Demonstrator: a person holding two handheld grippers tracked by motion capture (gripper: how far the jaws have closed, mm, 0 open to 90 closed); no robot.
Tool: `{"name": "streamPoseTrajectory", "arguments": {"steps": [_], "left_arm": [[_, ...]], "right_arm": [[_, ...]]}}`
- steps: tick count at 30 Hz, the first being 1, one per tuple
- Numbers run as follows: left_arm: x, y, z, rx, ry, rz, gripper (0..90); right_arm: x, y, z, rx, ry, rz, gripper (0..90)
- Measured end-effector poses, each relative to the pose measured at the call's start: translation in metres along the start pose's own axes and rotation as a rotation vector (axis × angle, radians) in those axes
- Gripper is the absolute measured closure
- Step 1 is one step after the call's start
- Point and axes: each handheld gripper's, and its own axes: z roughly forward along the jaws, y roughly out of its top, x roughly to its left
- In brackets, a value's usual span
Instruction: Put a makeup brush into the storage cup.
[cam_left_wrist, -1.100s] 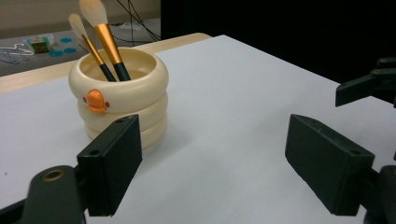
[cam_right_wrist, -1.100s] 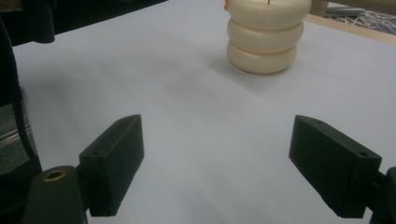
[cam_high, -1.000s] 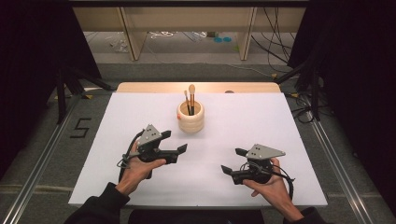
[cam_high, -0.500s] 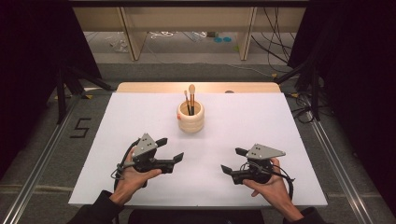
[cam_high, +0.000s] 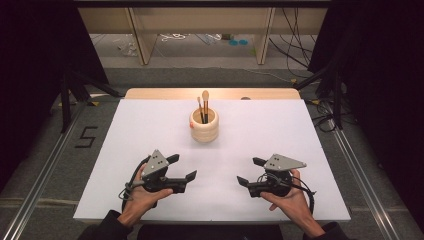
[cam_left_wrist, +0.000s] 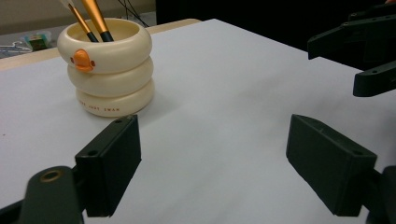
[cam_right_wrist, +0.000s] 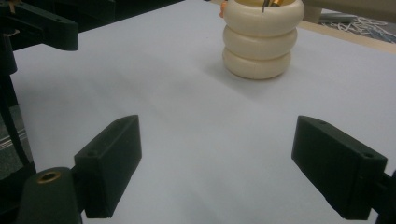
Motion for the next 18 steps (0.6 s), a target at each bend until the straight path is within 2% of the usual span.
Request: {"name": "streamPoseTrajectory", "arguments": {"steps": [8,13,18], "left_arm": [[-0.0066,-0.0067,-0.0002,0.013,-0.005,-0.003,15.8],[-0.0081,-0.0072,-0.0009,-0.003,-0.002,-0.008,15.7],[-0.0076,-0.0079,-0.0003,0.009,-0.003,0.007,15.7]], "right_arm": [[-0.0002,0.0002,0.0000,-0.003,0.000,-0.003,16.7],[0.0000,0.0002,0.0003,-0.004,0.001,-0.003,16.7],[0.0000,0.0002,0.0003,-0.003,0.002,-0.003,16.6]]}}
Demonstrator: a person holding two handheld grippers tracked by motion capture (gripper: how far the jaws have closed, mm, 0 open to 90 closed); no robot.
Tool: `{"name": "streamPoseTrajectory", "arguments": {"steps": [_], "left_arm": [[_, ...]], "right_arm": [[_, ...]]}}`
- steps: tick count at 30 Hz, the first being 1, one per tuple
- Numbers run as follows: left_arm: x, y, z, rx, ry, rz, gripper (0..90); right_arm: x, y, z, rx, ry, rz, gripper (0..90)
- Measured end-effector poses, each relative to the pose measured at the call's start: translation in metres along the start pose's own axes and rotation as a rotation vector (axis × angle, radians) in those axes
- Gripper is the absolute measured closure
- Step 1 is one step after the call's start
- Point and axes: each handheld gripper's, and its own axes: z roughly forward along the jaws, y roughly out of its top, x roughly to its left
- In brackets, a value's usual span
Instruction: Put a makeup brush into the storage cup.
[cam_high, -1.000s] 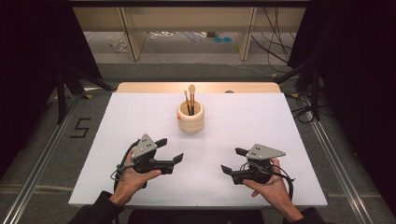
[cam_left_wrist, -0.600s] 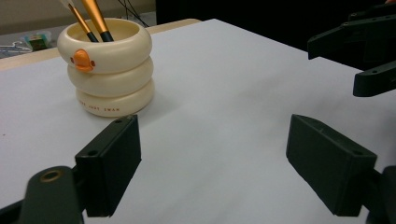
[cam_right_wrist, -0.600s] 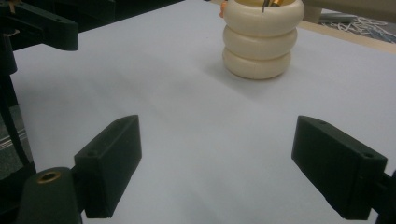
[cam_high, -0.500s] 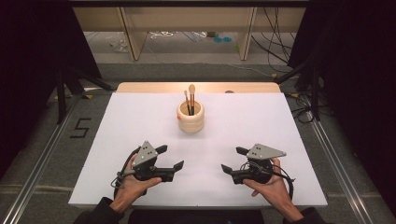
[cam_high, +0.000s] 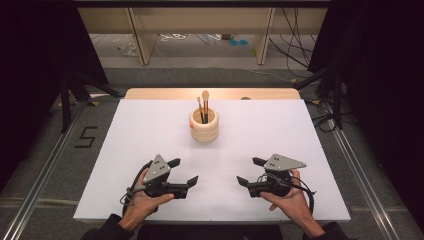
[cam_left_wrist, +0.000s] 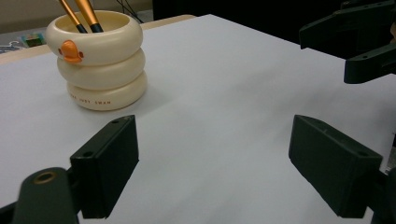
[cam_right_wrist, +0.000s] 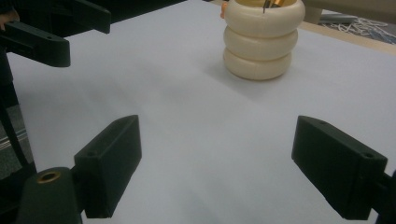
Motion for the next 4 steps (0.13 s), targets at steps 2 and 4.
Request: {"name": "streamPoseTrajectory", "arguments": {"steps": [2,4], "left_arm": [[0.0000,-0.0003,0.0001,-0.001,0.001,-0.002,15.7],[0.0000,-0.0005,0.0004,-0.002,0.002,-0.006,15.7]], "right_arm": [[-0.0001,0.0000,0.0001,0.000,0.000,0.000,16.6],[-0.0003,-0.0002,0.0007,0.002,0.008,0.005,16.6]]}}
